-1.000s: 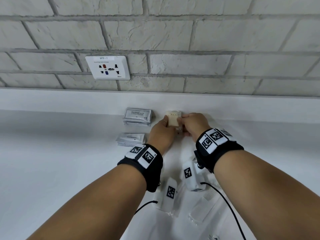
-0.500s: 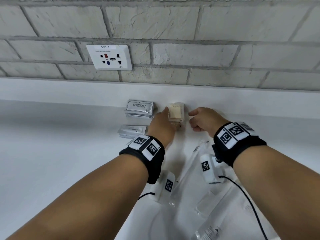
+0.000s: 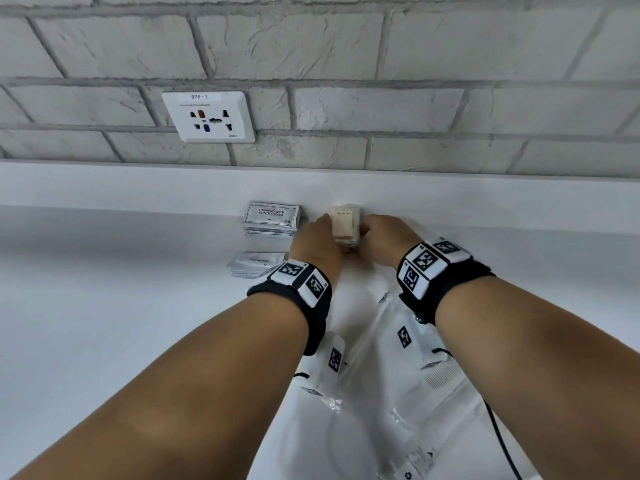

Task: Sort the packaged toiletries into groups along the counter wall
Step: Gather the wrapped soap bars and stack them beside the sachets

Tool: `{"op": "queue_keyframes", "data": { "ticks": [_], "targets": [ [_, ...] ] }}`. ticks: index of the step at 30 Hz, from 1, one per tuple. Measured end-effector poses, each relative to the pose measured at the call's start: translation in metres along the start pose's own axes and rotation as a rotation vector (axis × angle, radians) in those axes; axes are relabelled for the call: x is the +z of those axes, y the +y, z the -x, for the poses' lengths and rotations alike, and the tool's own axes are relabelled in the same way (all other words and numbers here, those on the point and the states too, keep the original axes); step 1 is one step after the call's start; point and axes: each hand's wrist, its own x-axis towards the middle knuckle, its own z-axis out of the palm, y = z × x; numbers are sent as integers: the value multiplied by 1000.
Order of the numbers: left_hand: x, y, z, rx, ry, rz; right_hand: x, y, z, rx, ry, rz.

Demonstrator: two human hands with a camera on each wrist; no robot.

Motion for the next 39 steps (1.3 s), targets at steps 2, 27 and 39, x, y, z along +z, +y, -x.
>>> {"op": "queue_keyframes", "data": {
  "ticks": [2,27,39],
  "targets": [
    [-2,0,1,4,10,12,1,0,-1,3,-1,-11],
    [-21,13,6,-350,-196,957,-14,6,3,391,-122,-1138],
    [-2,8,-28,-526,-145,1069,5,-7,-9,331,-173,-1219]
  ]
}}
